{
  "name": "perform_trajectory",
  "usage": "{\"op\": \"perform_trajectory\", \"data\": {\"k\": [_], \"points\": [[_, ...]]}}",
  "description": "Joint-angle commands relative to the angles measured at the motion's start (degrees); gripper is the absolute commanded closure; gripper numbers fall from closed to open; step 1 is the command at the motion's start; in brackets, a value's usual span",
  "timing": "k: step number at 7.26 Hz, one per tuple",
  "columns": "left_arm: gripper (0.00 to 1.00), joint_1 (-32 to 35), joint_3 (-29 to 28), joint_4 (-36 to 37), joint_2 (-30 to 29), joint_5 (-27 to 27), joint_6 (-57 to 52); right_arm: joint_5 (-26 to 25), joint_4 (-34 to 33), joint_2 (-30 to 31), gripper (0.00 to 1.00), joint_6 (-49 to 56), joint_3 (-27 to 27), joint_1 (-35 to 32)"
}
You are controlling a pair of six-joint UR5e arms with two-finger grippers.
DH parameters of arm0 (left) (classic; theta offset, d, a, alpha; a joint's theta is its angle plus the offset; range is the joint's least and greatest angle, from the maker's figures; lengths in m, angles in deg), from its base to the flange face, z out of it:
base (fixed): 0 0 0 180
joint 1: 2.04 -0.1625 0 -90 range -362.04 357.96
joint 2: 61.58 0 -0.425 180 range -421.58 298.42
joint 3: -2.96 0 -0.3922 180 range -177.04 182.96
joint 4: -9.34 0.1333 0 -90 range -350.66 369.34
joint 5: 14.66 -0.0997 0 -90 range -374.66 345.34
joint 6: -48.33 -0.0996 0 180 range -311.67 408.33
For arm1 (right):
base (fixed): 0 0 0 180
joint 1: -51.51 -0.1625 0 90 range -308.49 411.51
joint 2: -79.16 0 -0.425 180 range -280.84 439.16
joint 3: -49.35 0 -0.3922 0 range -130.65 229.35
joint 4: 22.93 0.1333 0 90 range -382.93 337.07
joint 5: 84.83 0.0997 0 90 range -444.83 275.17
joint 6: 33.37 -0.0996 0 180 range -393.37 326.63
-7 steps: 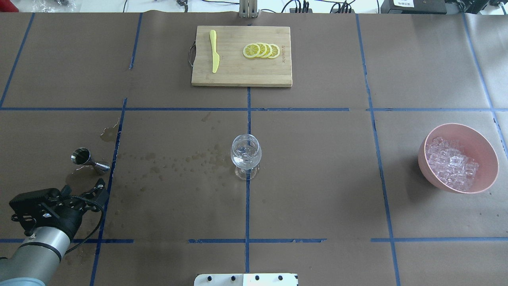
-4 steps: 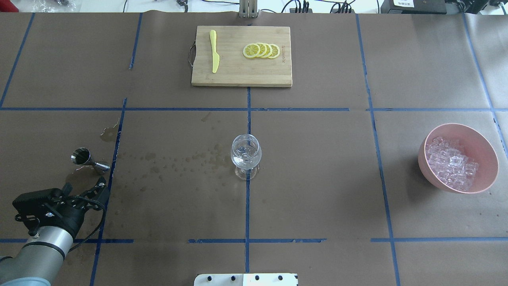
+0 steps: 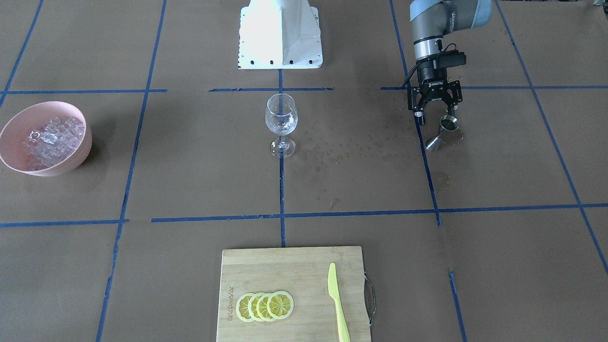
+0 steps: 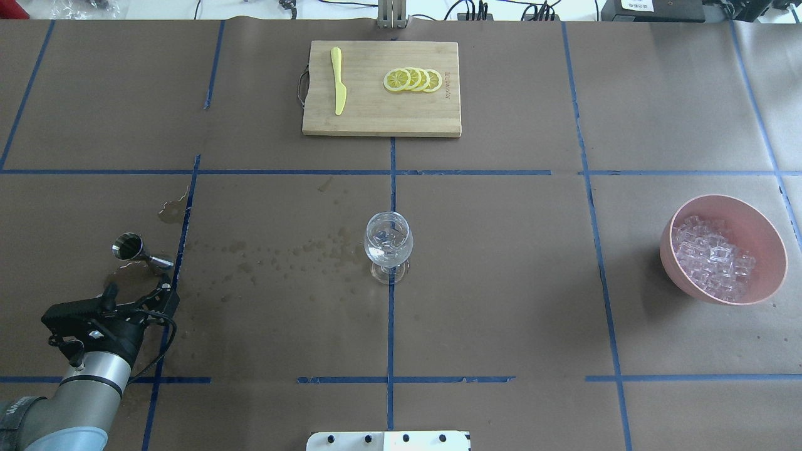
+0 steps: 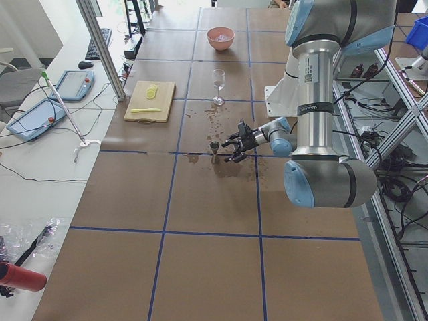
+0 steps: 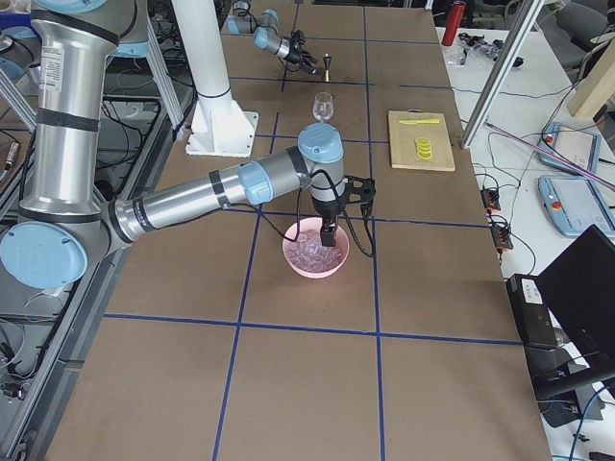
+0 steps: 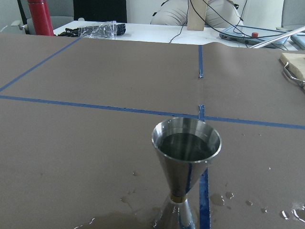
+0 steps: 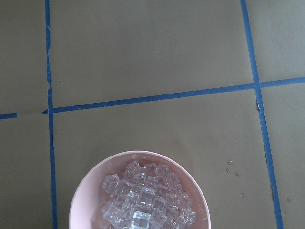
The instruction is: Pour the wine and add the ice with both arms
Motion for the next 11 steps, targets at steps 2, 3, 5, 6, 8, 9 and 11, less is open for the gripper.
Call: {"op": "perform_trajectory", "data": {"k": [2,3,5,6,8,9,11], "points": [[0.07,5.02,-4.13,0.00,-3.30,-1.23,-0.56,-0.43,-0.01,2.26,0.00,-0.83,2.28,1.81],[0.09,5.30,-5.37,0.00,-5.50,-1.24,-0.91,-0.43,-0.01,2.53,0.00,-0.83,2.55,2.25],[0.17,5.30,-6.78,0.00,-7.19,-1.24,-0.91,-0.43,-0.01,2.53,0.00,-0.83,2.55,2.25],[0.22,5.48,-6.96,0.00,-7.27,-1.24,-0.91,-0.34,-0.01,2.62,0.00,-0.83,2.55,2.25],[0.28,5.74,-7.05,0.00,-7.10,-1.24,-0.91,-0.34,-0.01,2.62,0.00,-0.83,2.55,2.25],[0.32,5.74,-7.05,0.00,-7.10,-1.15,-0.91,-0.34,-0.01,2.53,0.00,-0.83,2.55,2.25],[0.37,5.65,-7.40,0.00,-7.01,-1.15,-0.83,-0.34,-0.01,2.53,0.00,-0.83,2.64,2.25]]}}
